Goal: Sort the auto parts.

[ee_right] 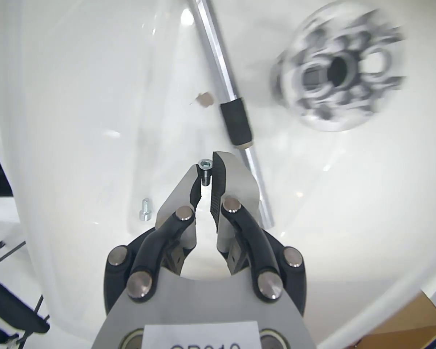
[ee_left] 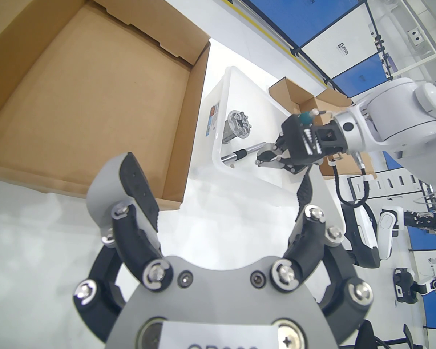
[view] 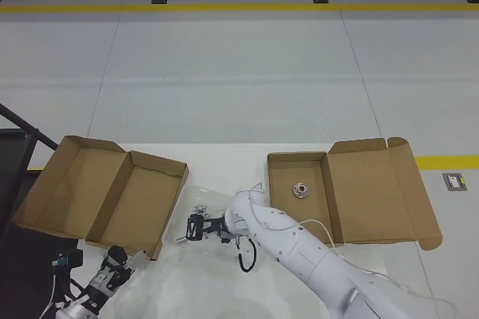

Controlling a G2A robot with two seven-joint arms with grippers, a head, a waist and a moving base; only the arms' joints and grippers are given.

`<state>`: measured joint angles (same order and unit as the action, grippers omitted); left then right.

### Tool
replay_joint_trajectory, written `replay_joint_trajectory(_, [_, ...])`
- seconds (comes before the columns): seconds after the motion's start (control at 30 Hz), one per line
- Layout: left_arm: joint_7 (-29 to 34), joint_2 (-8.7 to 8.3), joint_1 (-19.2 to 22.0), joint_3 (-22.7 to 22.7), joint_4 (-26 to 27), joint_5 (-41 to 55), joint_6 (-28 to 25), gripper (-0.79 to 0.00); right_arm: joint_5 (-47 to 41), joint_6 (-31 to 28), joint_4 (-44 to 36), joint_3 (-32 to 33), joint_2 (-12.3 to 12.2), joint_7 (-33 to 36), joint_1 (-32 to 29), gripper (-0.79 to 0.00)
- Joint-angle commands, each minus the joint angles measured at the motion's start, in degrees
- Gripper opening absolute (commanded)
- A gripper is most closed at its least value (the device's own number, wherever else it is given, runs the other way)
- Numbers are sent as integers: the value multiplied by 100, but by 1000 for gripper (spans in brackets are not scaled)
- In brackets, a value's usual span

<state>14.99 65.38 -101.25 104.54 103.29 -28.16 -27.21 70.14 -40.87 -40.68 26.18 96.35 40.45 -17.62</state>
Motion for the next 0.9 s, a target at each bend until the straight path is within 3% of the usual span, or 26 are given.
replay_joint_trajectory(0.0, [0, 0, 0, 0, 0, 0, 0, 0, 227, 192, -381, 248, -219, -312, -120, -785])
replay_joint_trajectory(0.2, [0, 0, 0, 0, 0, 0, 0, 0, 1237, 232, -2263, 1373, -1076, -1199, -1085, -785])
replay_joint_trajectory(0.37, [0, 0, 0, 0, 0, 0, 0, 0, 1752, -290, -3819, 2345, -1605, -1001, -2175, -785])
replay_joint_trajectory(0.57, [0, 0, 0, 0, 0, 0, 0, 0, 1776, -727, -4398, 2545, -1739, -484, -2548, -785])
replay_joint_trajectory(0.8, [0, 0, 0, 0, 0, 0, 0, 0, 1245, -1469, -3728, 2022, -1601, 295, -2090, -785])
replay_joint_trajectory(0.87, [0, 0, 0, 0, 0, 0, 0, 0, 1039, -1598, -3505, 1875, -1543, 517, -1908, -754])
